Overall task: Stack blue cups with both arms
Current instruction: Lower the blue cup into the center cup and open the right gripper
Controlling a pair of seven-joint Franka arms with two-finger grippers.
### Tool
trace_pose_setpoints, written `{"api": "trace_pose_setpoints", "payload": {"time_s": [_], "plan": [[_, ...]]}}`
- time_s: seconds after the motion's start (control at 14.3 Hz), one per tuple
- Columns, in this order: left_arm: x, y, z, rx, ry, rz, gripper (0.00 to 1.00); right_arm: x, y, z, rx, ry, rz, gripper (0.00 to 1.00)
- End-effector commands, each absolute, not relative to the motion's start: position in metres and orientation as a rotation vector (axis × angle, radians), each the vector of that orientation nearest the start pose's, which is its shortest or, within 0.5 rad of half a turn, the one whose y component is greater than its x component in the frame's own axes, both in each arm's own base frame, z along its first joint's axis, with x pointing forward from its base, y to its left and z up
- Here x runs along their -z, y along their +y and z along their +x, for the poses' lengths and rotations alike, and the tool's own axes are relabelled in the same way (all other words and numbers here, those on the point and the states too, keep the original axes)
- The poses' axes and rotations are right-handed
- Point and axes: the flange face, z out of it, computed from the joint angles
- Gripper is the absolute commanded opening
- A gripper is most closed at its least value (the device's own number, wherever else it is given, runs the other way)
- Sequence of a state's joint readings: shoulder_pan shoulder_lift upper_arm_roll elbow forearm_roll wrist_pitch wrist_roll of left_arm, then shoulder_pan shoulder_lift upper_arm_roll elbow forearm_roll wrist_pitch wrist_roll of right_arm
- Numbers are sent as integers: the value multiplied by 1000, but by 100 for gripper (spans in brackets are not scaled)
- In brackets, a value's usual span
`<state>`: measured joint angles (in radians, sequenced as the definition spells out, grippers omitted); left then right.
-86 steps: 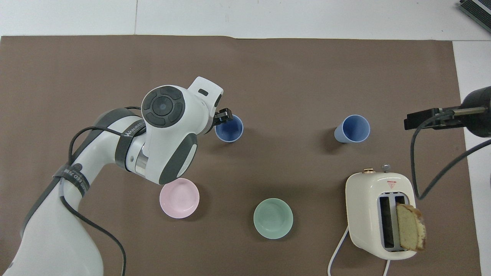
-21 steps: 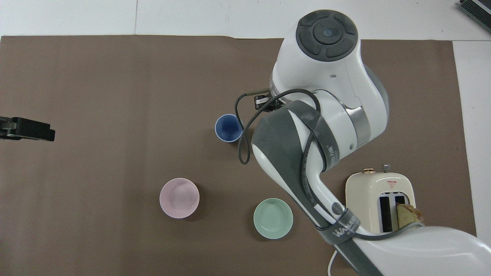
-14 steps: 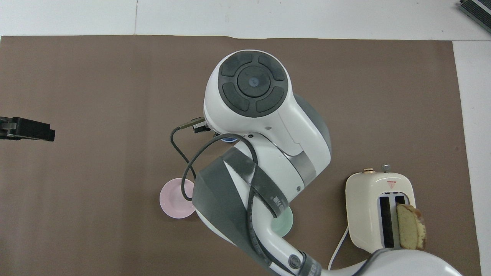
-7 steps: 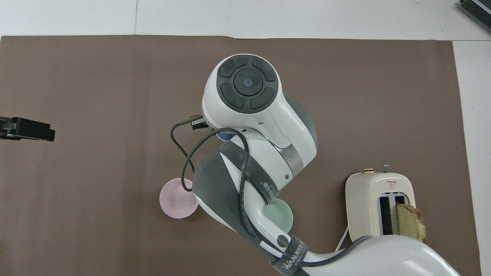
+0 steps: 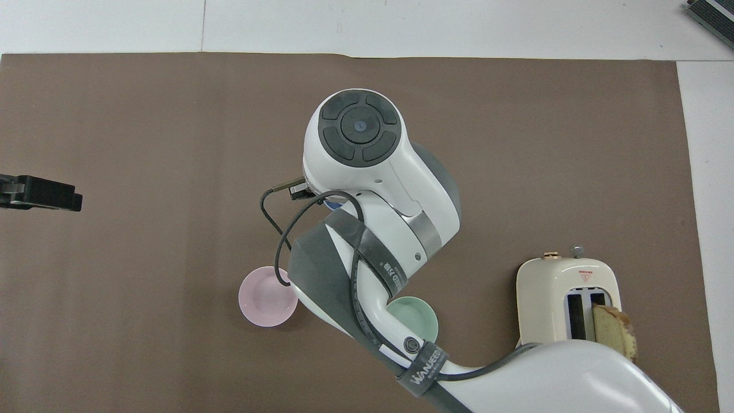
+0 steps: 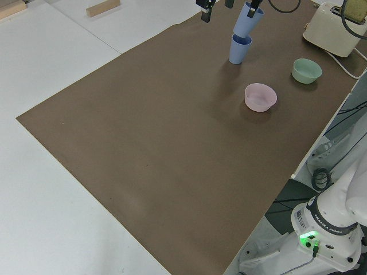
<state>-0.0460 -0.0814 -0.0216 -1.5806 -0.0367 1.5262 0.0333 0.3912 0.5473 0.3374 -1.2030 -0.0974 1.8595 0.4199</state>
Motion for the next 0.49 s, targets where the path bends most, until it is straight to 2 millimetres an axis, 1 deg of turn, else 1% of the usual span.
{"api": "trace_pose_setpoints", "payload": {"time_s": [0.0,0.42], "plan": [[-662,-38,515,35,144,-3183,100,-489,427,581,125,-400,-2992,0],[-662,-38,515,35,144,-3183,100,-475,427,578,90,-408,-3005,0]]}}
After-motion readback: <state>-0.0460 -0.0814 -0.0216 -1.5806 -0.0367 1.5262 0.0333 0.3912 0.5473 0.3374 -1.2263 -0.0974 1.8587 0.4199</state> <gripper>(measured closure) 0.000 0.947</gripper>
